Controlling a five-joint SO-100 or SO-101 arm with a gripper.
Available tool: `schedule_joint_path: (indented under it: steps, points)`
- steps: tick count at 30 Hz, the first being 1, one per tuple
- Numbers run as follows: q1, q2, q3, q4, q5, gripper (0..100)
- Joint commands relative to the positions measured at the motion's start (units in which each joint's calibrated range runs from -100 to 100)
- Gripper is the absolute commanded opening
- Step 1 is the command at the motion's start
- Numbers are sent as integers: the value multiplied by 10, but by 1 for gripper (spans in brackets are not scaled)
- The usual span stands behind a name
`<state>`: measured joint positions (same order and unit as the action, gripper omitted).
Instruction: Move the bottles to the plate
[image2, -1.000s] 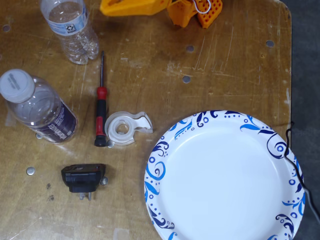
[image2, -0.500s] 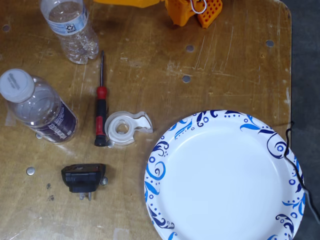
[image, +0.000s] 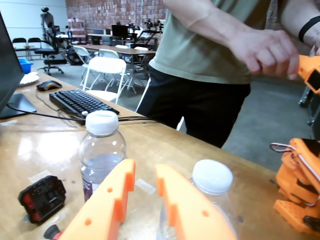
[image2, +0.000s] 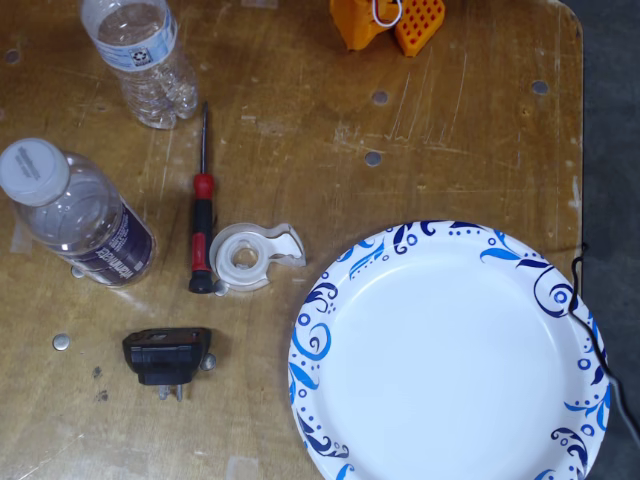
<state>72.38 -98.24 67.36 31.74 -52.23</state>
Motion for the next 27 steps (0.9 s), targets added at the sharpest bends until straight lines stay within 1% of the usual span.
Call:
schedule_joint_path:
  steps: [1, 5, 7, 9, 11, 16, 21, 27]
  points:
    - [21, -1, -38, -1, 26, 17]
    - [13, -2, -15, 9, 15, 32]
    - [13, -2, 2, 6, 1, 37]
    - [13, -2, 24, -13, -9, 40]
    - [13, -1, 56, -55, -13, 42]
    - [13, 0, 135, -175, -15, 41]
    - [14, 16, 152, -213, -15, 41]
    - [22, 127, 121, -277, -15, 41]
